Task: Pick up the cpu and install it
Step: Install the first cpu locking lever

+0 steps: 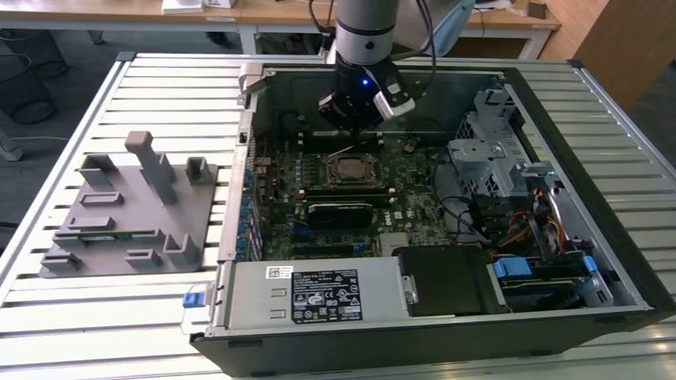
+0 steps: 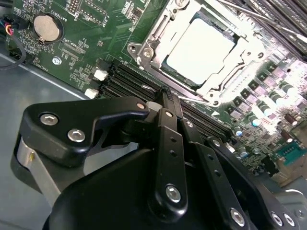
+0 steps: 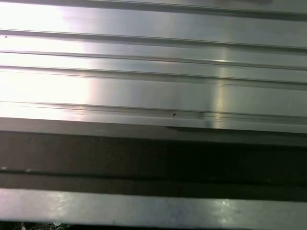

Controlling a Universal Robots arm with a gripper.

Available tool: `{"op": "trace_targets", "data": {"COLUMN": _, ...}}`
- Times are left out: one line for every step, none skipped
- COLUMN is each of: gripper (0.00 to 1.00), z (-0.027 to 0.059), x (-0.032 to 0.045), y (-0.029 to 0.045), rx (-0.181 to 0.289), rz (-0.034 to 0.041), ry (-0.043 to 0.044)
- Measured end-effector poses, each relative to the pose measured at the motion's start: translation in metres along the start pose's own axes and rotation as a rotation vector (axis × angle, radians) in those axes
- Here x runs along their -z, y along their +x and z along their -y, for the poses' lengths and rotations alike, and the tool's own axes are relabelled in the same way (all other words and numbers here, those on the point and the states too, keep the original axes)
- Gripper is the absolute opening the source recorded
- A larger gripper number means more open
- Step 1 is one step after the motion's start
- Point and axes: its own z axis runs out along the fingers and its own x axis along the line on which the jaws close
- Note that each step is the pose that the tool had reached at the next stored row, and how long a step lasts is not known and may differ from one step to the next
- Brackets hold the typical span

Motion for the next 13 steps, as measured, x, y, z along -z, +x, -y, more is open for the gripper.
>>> {"op": "trace_targets", "data": {"gripper": 0.11, "z": -0.0002, "x": -0.0007, "y": -0.0008, "rx": 0.0, "rz": -0.0001, "ry": 0.0001}}
{"op": "trace_targets", "data": {"gripper": 0.11, "z": -0.0004, "x": -0.0015, "y": -0.0016, "rx": 0.0, "rz": -0.0001, "ry": 0.0001}}
{"op": "trace_targets", "data": {"gripper": 0.11, "z": -0.0006, "x": -0.0022, "y": -0.0023, "rx": 0.0, "rz": -0.0001, "ry": 0.0}}
{"op": "trace_targets", "data": {"gripper": 0.11, "z": -0.0007, "x": -0.003, "y": -0.003, "rx": 0.0, "rz": -0.0001, "ry": -0.0001}}
{"op": "trace_targets", "data": {"gripper": 0.11, "z": -0.0008, "x": -0.0038, "y": -0.0037, "rx": 0.0, "rz": -0.0002, "ry": -0.0001}}
{"op": "trace_targets", "data": {"gripper": 0.11, "z": -0.0009, "x": -0.0046, "y": -0.0043, "rx": 0.0, "rz": -0.0002, "ry": -0.0001}}
{"op": "trace_targets", "data": {"gripper": 0.11, "z": -0.0009, "x": -0.0054, "y": -0.0049, "rx": 0.0, "rz": -0.0003, "ry": 0.0}}
{"op": "trace_targets", "data": {"gripper": 0.11, "z": -0.001, "x": -0.0063, "y": -0.0054, "rx": 0.0, "rz": -0.0004, "ry": 0.0}}
{"op": "trace_targets", "data": {"gripper": 0.11, "z": -0.001, "x": -0.0073, "y": -0.0059, "rx": 0.0, "rz": -0.0005, "ry": 0.0}}
{"op": "trace_targets", "data": {"gripper": 0.11, "z": -0.001, "x": -0.0082, "y": -0.0063, "rx": 0.0, "rz": -0.0007, "ry": 0.0001}}
{"op": "trace_targets", "data": {"gripper": 0.11, "z": -0.0009, "x": -0.0091, "y": -0.0067, "rx": 0.0, "rz": -0.0006, "ry": 0.0}}
{"op": "trace_targets", "data": {"gripper": 0.11, "z": -0.0009, "x": -0.0101, "y": -0.0069, "rx": 0.0, "rz": -0.0007, "ry": -0.0001}}
{"op": "trace_targets", "data": {"gripper": 0.11, "z": -0.0008, "x": -0.011, "y": -0.0072, "rx": 0.0, "rz": -0.0007, "ry": 0.0}}
